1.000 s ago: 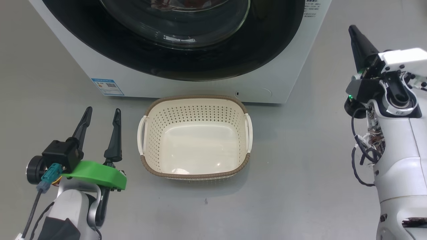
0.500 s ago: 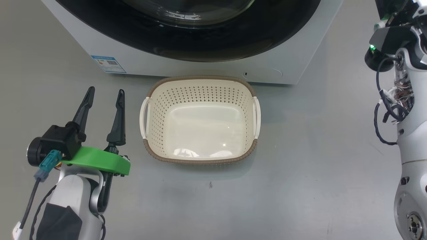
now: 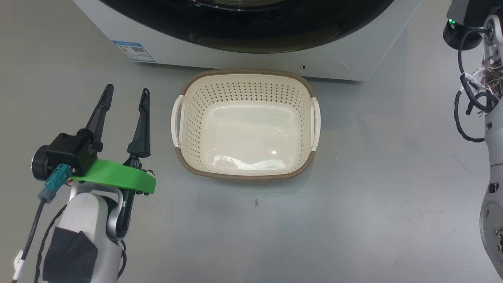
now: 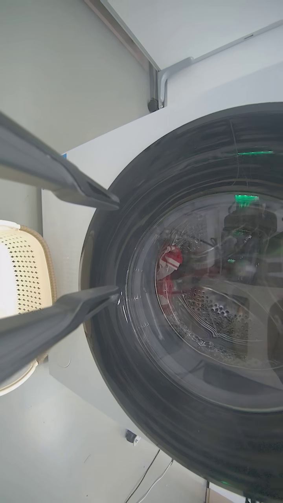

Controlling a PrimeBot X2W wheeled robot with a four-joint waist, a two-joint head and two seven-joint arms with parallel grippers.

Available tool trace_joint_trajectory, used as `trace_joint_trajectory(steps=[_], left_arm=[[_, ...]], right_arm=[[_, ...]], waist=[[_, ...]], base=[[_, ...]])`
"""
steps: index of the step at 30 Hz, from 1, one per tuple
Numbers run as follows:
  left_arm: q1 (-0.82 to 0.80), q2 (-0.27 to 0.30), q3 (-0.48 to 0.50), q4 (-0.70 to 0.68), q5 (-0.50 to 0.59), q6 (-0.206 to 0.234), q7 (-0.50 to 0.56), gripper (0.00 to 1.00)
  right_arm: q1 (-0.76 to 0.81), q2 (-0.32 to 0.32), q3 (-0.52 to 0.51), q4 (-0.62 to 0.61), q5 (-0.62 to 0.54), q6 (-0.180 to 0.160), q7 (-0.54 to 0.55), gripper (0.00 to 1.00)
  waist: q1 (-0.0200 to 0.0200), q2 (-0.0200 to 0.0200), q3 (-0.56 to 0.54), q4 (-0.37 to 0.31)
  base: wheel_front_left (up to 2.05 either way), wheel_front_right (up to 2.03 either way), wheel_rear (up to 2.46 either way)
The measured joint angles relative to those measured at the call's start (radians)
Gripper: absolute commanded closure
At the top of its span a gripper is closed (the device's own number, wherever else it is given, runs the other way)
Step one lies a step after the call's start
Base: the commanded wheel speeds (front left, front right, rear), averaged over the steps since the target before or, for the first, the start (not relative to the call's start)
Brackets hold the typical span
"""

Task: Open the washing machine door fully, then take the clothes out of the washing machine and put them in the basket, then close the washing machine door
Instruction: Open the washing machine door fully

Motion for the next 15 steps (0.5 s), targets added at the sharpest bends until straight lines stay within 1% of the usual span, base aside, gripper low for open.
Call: trace_joint_trajectory(steps=[15], left_arm=[[-0.009, -0.012, 0.016, 0.009, 0.010, -0.009, 0.000, 0.00]], right_arm=[[-0.061, -0.002, 0.030, 0.065, -0.014, -0.001, 0.051, 1.00]], waist=[[-0.0001, 0.0000, 0.022, 0.016]], base=[[0.00, 0.00, 0.00]])
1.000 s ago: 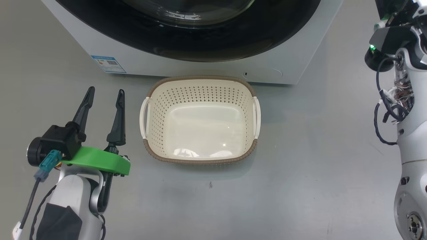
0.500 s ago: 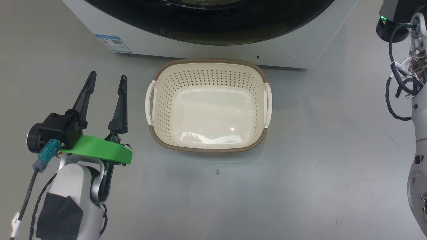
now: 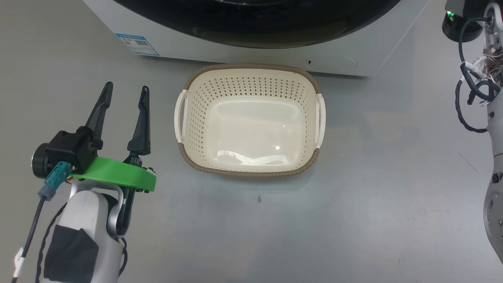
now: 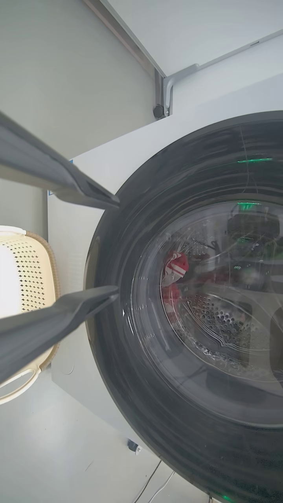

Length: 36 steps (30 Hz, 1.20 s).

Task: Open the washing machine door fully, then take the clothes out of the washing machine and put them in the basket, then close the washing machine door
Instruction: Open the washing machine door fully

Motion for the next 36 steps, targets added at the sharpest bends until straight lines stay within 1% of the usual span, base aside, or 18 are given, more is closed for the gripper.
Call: trace_joint_trajectory(steps=[11, 21, 31, 36], left_arm=[[-0.008, -0.004, 0.005, 0.000, 0.006, -0.009, 0.000, 0.00], [-0.013, -0.007, 0.016, 0.004, 0.010, -0.010, 0.000, 0.00], [-0.015, -0.010, 0.027, 0.012, 0.026, -0.010, 0.000, 0.00], [-0.015, -0.011, 0.034, 0.021, 0.031, -0.014, 0.000, 0.00]], right_arm=[[-0.027, 0.000, -0.003, 0.032, 0.018, 0.001, 0.041, 1.00], [-0.029, -0.005, -0.015, 0.051, 0.054, 0.025, 0.100, 1.00], [-0.028, -0.009, -0.017, 0.071, 0.084, 0.036, 0.158, 1.00], [-0.024, -0.006, -0.016, 0.088, 0.094, 0.052, 0.184, 1.00]], waist=[[0.0000, 0.0000, 0.011, 0.002], [0.0000, 0.0000, 0.013, -0.002], [0.0000, 0.0000, 0.007, -0.011], [0.0000, 0.0000, -0.005, -0.016]], base=[[0.00, 0.00, 0.00], [0.00, 0.00, 0.00], [0.00, 0.00, 0.00], [0.00, 0.00, 0.00]])
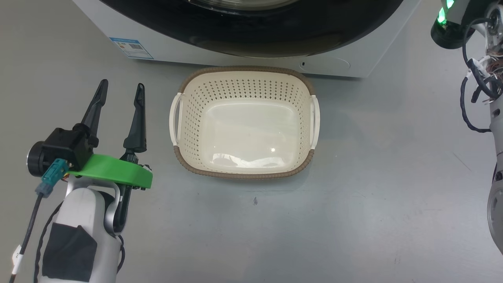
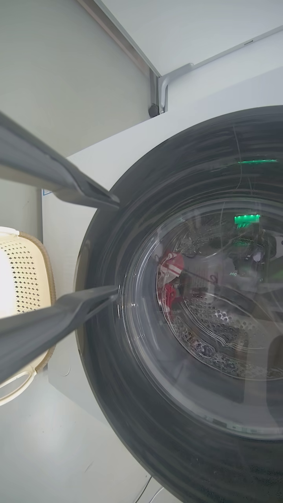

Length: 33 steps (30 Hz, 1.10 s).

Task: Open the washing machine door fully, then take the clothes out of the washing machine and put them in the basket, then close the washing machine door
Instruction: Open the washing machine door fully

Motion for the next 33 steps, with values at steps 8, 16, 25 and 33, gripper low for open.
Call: trace_joint_trajectory(steps=[8, 16, 25, 33], left_arm=[[0.000, -0.002, 0.005, 0.006, 0.009, -0.004, 0.000, 0.00], [0.001, -0.003, 0.006, 0.017, 0.027, -0.004, 0.000, 0.00], [0.009, -0.003, 0.005, 0.032, 0.036, -0.005, 0.000, 0.00], [0.027, -0.004, 0.007, 0.043, 0.039, -0.005, 0.000, 0.00]], right_arm=[[0.013, 0.010, 0.003, 0.008, 0.012, 0.014, 0.039, 1.00], [0.052, 0.020, 0.009, 0.017, 0.030, 0.030, 0.075, 1.00], [0.106, 0.037, 0.010, 0.021, 0.050, 0.044, 0.107, 1.00], [0.160, 0.056, 0.017, 0.021, 0.064, 0.052, 0.143, 1.00]], waist=[[0.0000, 0.0000, -0.020, -0.010], [0.0000, 0.0000, -0.050, -0.020], [0.0000, 0.0000, -0.084, -0.029], [0.0000, 0.0000, -0.116, -0.033]], base=[[0.00, 0.00, 0.00], [0.00, 0.00, 0.00], [0.00, 0.00, 0.00], [0.00, 0.00, 0.00]])
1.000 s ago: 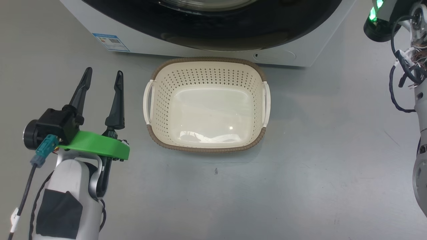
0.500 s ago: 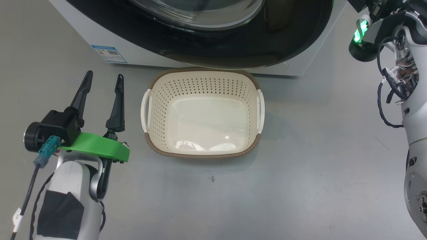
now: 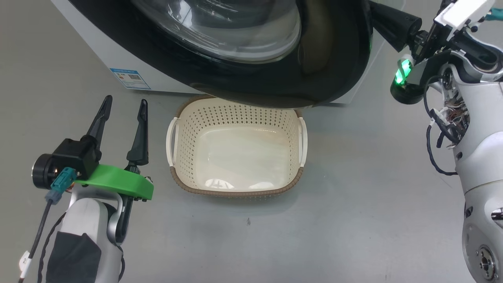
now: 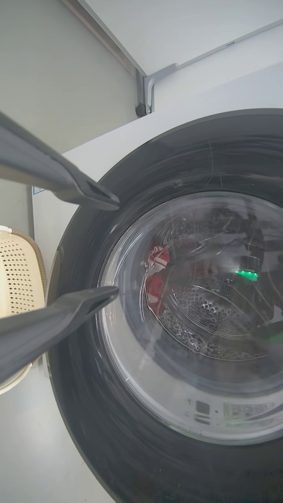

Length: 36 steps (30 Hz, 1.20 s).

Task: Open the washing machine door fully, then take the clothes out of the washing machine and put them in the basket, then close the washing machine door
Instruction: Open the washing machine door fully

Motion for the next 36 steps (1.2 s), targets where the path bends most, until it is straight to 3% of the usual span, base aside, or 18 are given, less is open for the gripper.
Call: trace_joint_trajectory(steps=[23, 36], left_arm=[[0.040, -0.002, -0.005, 0.046, 0.017, -0.007, 0.000, 0.00], [0.069, -0.003, -0.009, 0.075, 0.020, -0.007, 0.000, 0.00]], right_arm=[[0.173, 0.040, 0.069, -0.024, 0.029, 0.009, 0.098, 1.00], [0.275, 0.046, 0.142, -0.099, 0.054, 0.009, 0.162, 1.00]], waist=[[0.0000, 0.0000, -0.082, 0.012], [0.0000, 0.0000, -0.123, 0.042]], base=[[0.00, 0.00, 0.00], [0.00, 0.00, 0.00]])
